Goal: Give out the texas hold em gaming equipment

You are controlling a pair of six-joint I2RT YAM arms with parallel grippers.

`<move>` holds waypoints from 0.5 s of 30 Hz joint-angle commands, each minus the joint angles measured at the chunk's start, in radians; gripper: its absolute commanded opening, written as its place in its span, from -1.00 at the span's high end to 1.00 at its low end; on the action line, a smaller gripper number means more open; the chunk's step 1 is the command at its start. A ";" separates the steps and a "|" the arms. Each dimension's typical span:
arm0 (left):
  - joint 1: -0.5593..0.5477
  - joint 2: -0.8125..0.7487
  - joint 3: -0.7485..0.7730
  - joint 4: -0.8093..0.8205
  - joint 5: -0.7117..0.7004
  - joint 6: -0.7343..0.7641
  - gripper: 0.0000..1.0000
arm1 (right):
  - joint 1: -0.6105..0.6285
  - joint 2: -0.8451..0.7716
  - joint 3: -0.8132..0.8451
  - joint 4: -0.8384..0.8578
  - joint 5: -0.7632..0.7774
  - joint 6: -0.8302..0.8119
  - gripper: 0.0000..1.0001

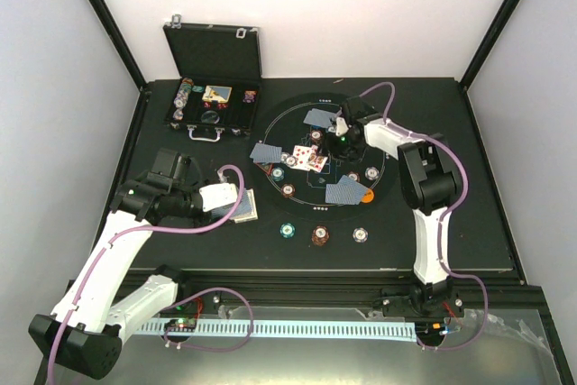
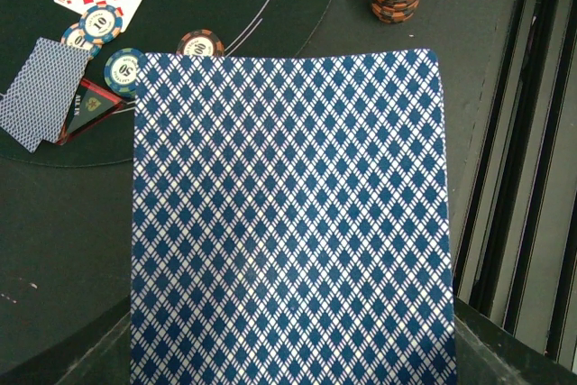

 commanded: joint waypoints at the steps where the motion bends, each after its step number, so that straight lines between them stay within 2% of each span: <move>1: -0.002 0.003 0.046 -0.003 0.014 0.004 0.97 | -0.005 0.067 0.041 -0.018 -0.028 0.009 -0.23; 15: -0.002 0.006 0.044 0.004 0.013 0.002 0.97 | -0.005 0.105 0.129 -0.032 -0.069 0.005 -0.18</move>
